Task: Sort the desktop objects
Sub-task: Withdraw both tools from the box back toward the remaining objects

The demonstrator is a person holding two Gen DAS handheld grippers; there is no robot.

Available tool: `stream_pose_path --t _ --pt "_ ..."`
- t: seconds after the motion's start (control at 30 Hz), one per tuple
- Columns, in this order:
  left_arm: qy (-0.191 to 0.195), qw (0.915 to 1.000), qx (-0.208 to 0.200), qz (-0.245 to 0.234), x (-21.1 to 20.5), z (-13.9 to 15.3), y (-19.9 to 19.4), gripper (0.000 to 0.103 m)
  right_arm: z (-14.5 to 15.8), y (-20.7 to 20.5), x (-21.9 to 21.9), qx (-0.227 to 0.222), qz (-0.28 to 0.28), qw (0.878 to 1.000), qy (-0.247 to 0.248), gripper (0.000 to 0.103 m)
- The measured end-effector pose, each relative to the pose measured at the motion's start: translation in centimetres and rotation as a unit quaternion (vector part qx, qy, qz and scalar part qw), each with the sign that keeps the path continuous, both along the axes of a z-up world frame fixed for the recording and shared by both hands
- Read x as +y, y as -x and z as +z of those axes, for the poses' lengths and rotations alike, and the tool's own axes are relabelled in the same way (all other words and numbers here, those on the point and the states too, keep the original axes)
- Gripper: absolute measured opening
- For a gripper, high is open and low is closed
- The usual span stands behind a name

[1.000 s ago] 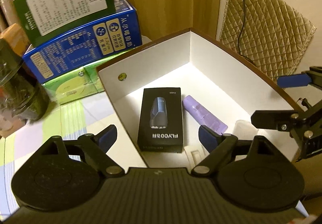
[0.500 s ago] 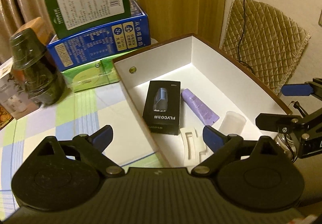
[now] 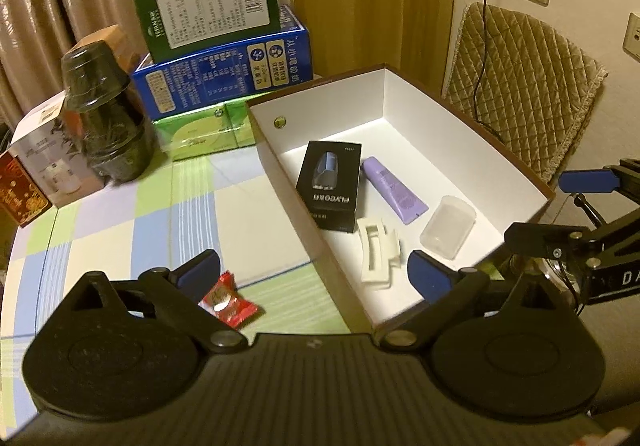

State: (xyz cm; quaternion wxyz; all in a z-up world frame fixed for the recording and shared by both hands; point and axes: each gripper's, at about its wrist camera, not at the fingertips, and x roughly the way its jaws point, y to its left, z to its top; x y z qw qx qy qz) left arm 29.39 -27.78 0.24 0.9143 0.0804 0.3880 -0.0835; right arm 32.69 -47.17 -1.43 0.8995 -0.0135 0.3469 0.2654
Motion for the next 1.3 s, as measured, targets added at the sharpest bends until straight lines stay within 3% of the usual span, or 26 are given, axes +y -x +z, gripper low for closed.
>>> stream_pose_path --t 0.77,1.3 --pt "0.010 0.9989 0.029 0.035 7.0 -0.6 5.7 0.099 -2.1 5.1 4.2 0.072 0.000 0.997 -0.011 0.101" --pt "0.016 0.9952 0.075 0.061 14.4 -3.1 8.8 0.099 -4.6 7.6 10.9 0.117 0.043 0.992 0.018 0.101"
